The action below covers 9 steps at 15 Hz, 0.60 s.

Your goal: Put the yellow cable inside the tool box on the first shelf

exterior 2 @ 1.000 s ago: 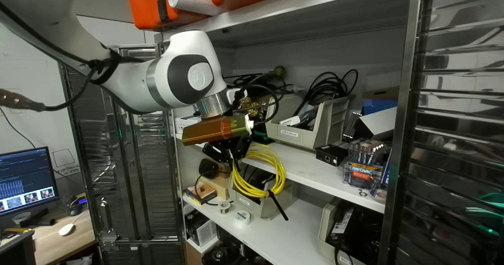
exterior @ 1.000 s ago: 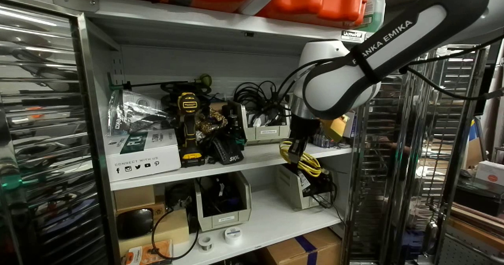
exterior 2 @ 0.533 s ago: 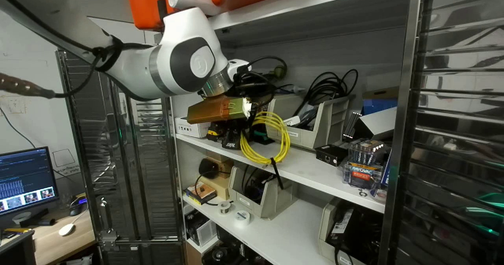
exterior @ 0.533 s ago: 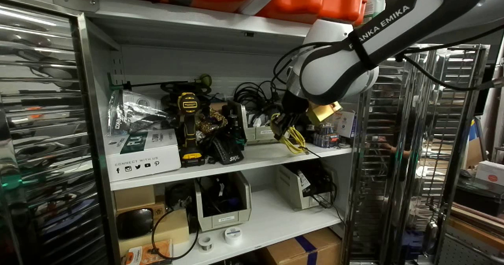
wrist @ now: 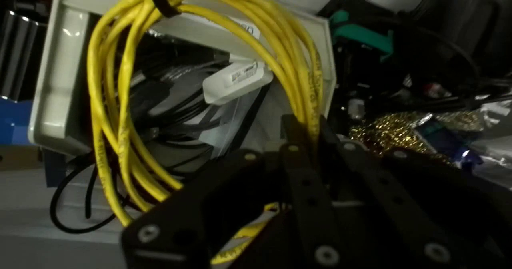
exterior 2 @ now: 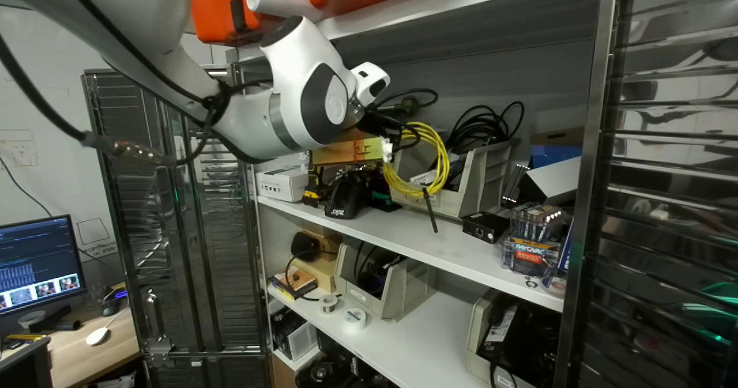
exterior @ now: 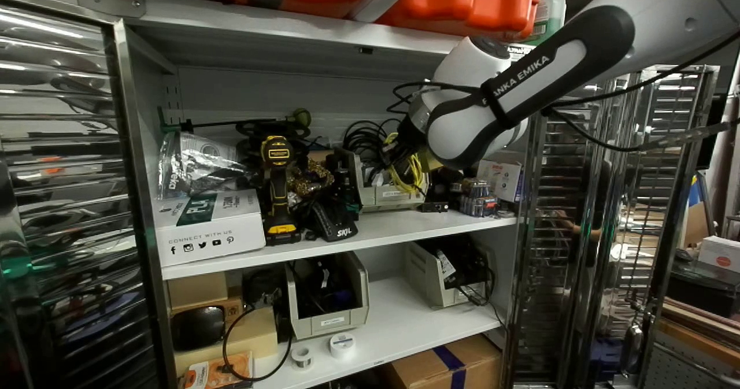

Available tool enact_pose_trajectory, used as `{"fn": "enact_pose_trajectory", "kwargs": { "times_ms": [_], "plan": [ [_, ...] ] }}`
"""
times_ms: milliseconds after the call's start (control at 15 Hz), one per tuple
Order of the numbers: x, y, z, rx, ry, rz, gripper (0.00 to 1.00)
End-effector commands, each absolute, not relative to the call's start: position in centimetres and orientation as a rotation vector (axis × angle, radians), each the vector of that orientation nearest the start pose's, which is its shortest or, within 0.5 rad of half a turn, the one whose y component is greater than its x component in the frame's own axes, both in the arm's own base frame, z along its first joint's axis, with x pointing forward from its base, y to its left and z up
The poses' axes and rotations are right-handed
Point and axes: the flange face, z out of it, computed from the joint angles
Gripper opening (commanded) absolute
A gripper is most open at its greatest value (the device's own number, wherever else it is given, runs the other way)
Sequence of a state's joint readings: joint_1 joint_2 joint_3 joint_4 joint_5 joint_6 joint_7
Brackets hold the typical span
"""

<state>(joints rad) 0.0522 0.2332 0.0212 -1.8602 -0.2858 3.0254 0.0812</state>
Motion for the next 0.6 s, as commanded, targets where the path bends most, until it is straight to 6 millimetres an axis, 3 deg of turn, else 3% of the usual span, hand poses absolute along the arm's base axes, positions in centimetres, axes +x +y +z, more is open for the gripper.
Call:
{"fn": "enact_pose_trajectory", "kwargs": {
  "times_ms": [0,333,533],
  "plan": [
    [69.9,6.8,52.2,-2.717,-0.297,-1.699,0.03],
    [73.0,7.0,54.5,-2.534,-0.216,-1.97,0.03],
    [74.6,7.4,54.6,-2.464,-0.18,-2.076,0.03]
  ]
}}
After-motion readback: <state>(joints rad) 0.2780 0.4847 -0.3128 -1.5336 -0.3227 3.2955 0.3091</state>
